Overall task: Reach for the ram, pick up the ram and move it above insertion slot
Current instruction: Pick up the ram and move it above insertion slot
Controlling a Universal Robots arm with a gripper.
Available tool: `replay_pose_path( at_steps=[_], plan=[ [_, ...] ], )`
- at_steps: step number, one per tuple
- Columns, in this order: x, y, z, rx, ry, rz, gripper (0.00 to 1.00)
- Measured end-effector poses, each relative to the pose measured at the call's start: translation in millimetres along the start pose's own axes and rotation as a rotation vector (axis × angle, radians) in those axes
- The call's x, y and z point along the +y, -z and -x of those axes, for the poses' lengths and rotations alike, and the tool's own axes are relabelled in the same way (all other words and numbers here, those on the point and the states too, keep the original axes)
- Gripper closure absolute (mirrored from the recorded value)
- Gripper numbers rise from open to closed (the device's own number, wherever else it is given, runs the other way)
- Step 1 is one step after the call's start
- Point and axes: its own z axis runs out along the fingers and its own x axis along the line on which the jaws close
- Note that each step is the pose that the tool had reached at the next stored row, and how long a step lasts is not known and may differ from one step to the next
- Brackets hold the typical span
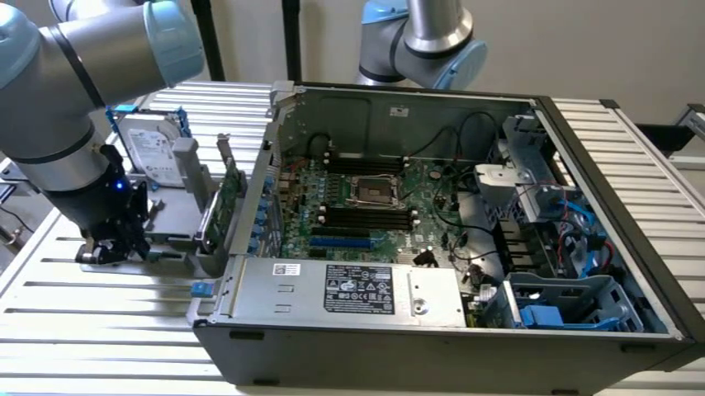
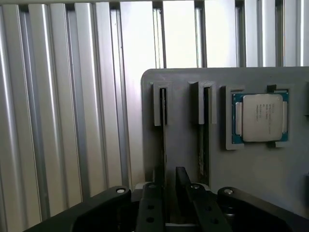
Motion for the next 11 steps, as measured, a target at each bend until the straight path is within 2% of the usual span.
replay_pose_path(
  at_steps=[1,3,11],
  plan=[
    [0.0,-0.3,0.0,0.0000,0.000,0.0025,0.84],
    [0.1,-0.4,0.0,0.0002,0.000,0.0047,0.87],
    [0.0,-0.5,0.0,0.0002,0.000,0.0065,0.87]
  ],
)
